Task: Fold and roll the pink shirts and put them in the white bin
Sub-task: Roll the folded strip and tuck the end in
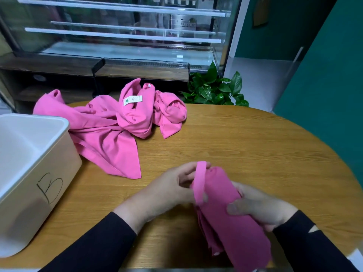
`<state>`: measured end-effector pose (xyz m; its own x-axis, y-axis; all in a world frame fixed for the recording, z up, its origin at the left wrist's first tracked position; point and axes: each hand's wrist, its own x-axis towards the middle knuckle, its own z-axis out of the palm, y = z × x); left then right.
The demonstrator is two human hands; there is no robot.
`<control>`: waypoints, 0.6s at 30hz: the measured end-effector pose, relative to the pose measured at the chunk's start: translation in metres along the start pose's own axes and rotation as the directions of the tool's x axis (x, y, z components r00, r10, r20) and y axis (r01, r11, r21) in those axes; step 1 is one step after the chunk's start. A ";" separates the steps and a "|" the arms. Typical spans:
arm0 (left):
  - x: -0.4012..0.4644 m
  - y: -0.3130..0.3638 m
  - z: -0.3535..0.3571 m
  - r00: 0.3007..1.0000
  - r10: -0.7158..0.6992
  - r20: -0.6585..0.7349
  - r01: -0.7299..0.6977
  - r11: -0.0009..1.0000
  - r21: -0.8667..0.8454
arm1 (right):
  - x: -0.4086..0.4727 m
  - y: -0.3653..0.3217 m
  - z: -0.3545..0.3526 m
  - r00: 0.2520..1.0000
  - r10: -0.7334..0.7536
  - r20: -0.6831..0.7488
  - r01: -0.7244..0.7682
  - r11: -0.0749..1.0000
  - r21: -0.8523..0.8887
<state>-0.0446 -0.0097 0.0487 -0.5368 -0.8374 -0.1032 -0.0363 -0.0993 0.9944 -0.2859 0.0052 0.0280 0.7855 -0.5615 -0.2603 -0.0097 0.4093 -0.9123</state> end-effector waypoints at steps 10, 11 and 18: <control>0.000 0.014 -0.008 0.995 0.090 0.043 -0.085 0.536 0.840 | 0.013 -0.042 0.025 0.961 0.094 -0.260 -0.224 0.815 -0.534; 0.001 0.012 -0.010 0.992 0.111 0.067 -0.114 0.505 0.855 | 0.016 -0.046 0.027 0.956 0.094 -0.276 -0.249 0.757 -0.605; 0.004 -0.003 -0.020 0.981 0.145 0.131 -0.184 0.465 0.866 | 0.040 -0.061 0.033 0.923 0.079 -0.378 -0.365 0.495 -0.788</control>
<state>-0.0292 -0.0233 0.0446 -0.6423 -0.7651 0.0457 -0.6477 0.5738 0.5012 -0.2336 -0.0186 0.0837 0.4901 -0.7574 -0.4314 -0.7794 -0.1592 -0.6060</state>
